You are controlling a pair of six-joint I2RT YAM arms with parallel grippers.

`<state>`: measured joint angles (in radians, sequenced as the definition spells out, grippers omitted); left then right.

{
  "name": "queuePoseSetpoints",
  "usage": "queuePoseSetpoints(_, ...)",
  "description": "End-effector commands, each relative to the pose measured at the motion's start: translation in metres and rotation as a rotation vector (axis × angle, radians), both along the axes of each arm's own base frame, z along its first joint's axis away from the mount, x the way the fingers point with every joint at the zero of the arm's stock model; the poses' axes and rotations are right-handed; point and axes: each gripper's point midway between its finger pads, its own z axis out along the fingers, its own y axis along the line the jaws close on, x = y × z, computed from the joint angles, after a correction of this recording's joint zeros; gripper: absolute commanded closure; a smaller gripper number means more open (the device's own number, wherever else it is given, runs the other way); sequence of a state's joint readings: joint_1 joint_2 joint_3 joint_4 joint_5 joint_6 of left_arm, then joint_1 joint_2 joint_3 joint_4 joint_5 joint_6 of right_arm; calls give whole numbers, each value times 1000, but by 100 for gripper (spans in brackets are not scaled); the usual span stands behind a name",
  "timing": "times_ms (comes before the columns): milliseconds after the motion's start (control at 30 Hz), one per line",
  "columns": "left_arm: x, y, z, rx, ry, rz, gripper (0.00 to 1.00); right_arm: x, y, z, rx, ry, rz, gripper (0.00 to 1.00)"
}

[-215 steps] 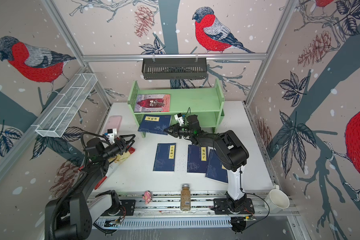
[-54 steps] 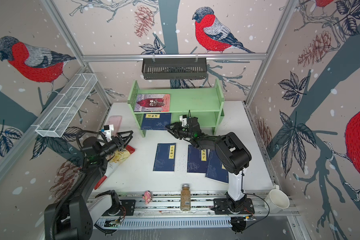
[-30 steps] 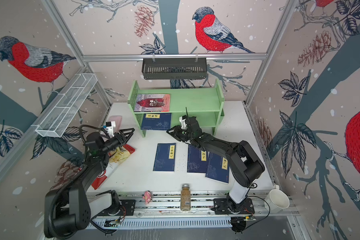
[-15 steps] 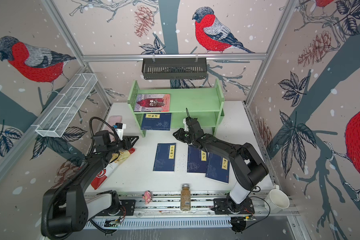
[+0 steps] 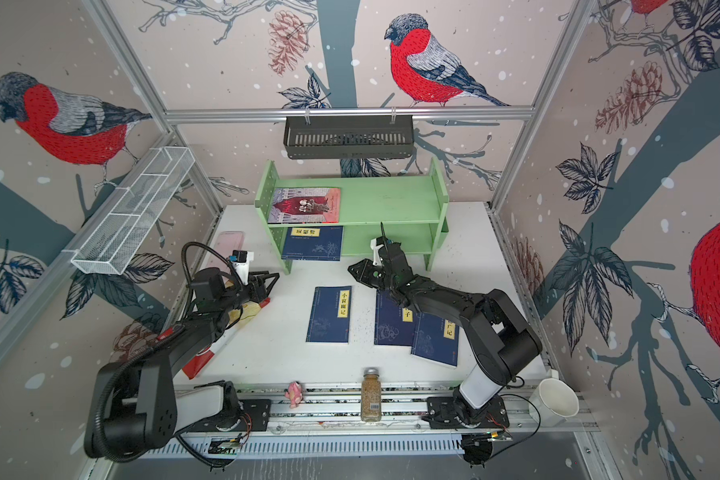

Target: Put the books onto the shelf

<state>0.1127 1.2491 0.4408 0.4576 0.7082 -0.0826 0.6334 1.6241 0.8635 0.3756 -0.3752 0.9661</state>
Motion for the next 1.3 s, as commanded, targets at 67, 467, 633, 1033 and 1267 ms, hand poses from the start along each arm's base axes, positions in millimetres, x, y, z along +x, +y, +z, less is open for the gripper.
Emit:
queuePoseSetpoints(67,15,-2,16,-18,-86,-18,51,-13,21,6,31,-16,81,77)
queuePoseSetpoints(467,30,-2,16,-47,-89,11,47,0,44,-3,39,10,113,77)
queuePoseSetpoints(633,38,-1,14,-44,-78,21,47,5,51,-3,46,9,121,77)
queuePoseSetpoints(1033,51,-8,5,-41,-20,6,48,17,58,-4,56,12,133,77)
queuePoseSetpoints(1267,54,-8,-1,-19,14,14,49,23,59,-5,64,12,135,77)
